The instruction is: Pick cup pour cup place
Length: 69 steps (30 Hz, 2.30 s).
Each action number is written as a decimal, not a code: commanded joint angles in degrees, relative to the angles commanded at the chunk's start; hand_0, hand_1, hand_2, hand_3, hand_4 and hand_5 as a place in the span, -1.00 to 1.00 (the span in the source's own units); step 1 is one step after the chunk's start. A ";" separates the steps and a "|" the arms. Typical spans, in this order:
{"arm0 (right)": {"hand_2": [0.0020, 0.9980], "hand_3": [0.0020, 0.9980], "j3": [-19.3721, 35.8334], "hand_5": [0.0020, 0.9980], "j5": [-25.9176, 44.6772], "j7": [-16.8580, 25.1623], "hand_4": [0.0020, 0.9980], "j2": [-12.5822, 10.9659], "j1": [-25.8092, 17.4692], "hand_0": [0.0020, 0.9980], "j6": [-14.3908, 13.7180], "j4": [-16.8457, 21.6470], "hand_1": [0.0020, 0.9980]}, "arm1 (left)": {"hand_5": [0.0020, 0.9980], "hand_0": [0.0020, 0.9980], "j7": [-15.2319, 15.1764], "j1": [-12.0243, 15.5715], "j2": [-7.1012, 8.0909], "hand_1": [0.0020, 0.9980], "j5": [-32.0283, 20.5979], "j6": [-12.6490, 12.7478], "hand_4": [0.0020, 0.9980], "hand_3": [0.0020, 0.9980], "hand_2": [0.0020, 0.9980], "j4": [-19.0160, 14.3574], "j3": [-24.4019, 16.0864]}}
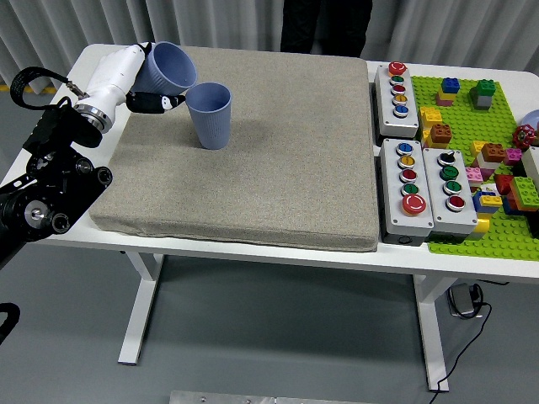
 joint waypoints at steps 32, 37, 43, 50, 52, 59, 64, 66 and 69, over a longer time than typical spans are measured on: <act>0.21 0.20 -0.09 -0.23 -0.28 -0.24 -0.91 0.12 -0.89 0.40 0.11 0.09 0.37 | -0.62 0.04 2.85 -1.89 0.29 -0.02 17.16 -0.12 0.62 0.08 0.05 -0.72 2.84; 0.21 0.20 -0.14 -0.23 -0.21 -0.14 -0.91 0.03 -0.80 0.40 0.12 0.05 0.37 | -0.62 0.04 3.15 -2.50 0.46 -0.02 19.02 0.30 0.62 0.08 0.05 -0.93 3.15; 0.21 0.20 -0.21 -0.23 -0.03 -0.07 -0.91 -0.04 -0.59 0.40 0.08 0.02 0.37 | -0.61 0.04 3.71 -2.91 0.40 -0.02 21.48 0.14 0.62 0.09 0.05 -0.61 3.39; 0.21 0.20 -0.17 -0.24 -0.07 -0.05 -0.91 -0.09 -0.47 0.40 0.10 0.01 0.37 | -0.60 0.04 3.89 -3.15 0.34 -0.02 22.07 -0.06 0.62 0.09 0.05 -0.15 3.35; 0.21 0.20 -0.16 -0.24 -0.03 -0.03 -0.91 -0.11 -0.43 0.40 0.09 0.00 0.37 | -0.60 0.04 4.68 -3.31 0.51 -0.02 24.11 -0.12 0.62 0.09 0.05 -0.24 3.64; 0.21 0.20 -0.15 -0.24 0.13 0.13 -0.90 -0.23 -0.15 0.41 0.03 -0.05 0.37 | -0.60 0.04 5.90 -3.94 0.80 -0.02 25.00 -0.14 0.61 0.09 0.05 -0.58 4.34; 0.21 0.20 -0.20 -0.24 0.30 0.19 -0.90 -0.31 0.04 0.41 -0.02 -0.07 0.37 | -0.59 0.05 6.31 -4.30 1.10 -0.02 25.00 -0.18 0.61 0.09 0.05 -0.51 4.87; 0.21 0.20 -0.27 -0.24 0.40 0.21 -0.90 -0.32 0.07 0.41 -0.03 -0.09 0.37 | -0.59 0.05 6.65 -4.25 1.22 -0.02 25.00 -0.39 0.61 0.09 0.05 -0.52 4.96; 0.21 0.20 -0.27 -0.24 0.39 0.18 -0.90 -0.31 0.07 0.41 -0.02 -0.08 0.37 | -0.59 0.05 6.64 -4.25 1.28 -0.02 25.00 -0.50 0.61 0.09 0.05 -0.51 5.07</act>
